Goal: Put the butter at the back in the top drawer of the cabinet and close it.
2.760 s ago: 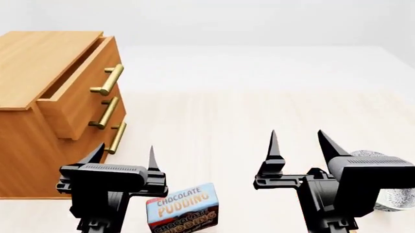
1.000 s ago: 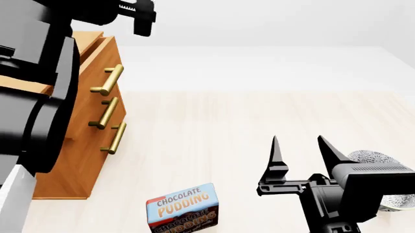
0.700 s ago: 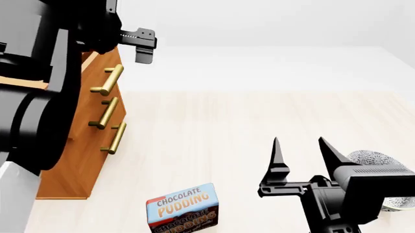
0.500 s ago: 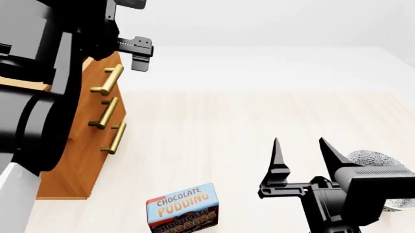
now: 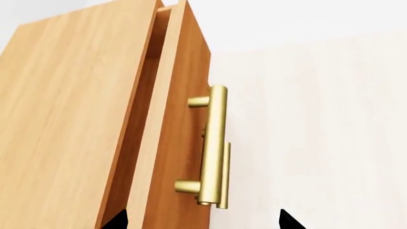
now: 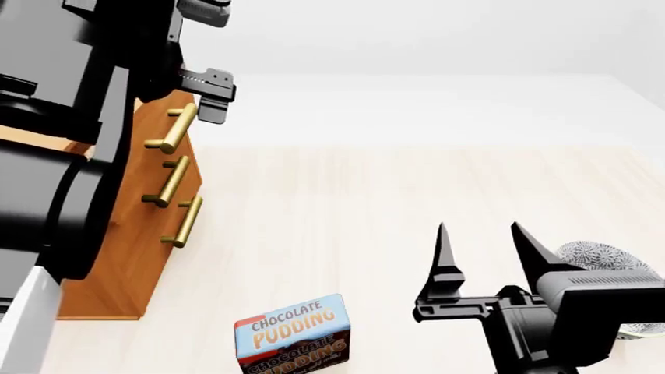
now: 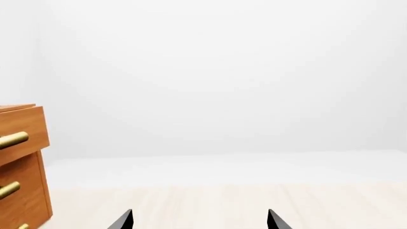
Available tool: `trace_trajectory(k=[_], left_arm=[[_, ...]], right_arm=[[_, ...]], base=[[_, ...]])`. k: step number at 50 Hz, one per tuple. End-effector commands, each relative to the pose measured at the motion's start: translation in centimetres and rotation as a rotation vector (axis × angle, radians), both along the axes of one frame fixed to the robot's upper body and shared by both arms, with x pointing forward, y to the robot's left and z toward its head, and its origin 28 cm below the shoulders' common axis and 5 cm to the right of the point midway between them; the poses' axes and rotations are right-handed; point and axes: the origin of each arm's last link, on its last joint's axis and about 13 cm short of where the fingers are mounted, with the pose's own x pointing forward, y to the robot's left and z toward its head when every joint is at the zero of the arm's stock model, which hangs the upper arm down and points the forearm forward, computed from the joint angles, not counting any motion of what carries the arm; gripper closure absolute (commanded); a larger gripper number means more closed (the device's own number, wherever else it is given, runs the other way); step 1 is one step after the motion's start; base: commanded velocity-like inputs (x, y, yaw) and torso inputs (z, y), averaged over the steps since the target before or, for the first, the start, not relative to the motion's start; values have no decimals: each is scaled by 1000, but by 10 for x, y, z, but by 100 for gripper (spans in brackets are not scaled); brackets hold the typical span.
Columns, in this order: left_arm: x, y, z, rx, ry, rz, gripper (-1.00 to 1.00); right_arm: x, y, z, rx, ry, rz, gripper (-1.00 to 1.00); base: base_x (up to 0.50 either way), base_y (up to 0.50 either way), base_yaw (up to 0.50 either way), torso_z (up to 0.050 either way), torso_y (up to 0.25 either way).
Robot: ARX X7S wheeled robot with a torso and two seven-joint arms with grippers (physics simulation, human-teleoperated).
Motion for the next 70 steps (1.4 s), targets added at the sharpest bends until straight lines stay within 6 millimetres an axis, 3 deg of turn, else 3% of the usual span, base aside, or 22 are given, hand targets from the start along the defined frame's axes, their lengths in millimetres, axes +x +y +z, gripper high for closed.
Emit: trace_trajectory(k=[1, 70], left_arm=[[1, 3, -4, 2, 8, 6, -100], [6, 27, -24, -64, 16, 84, -100]], right_arm=[[0, 0, -1, -2, 3, 0, -100], [-2, 4, -3, -23, 13, 12, -100]], base=[[0, 0, 0, 0, 0], [0, 0, 0, 0, 0]])
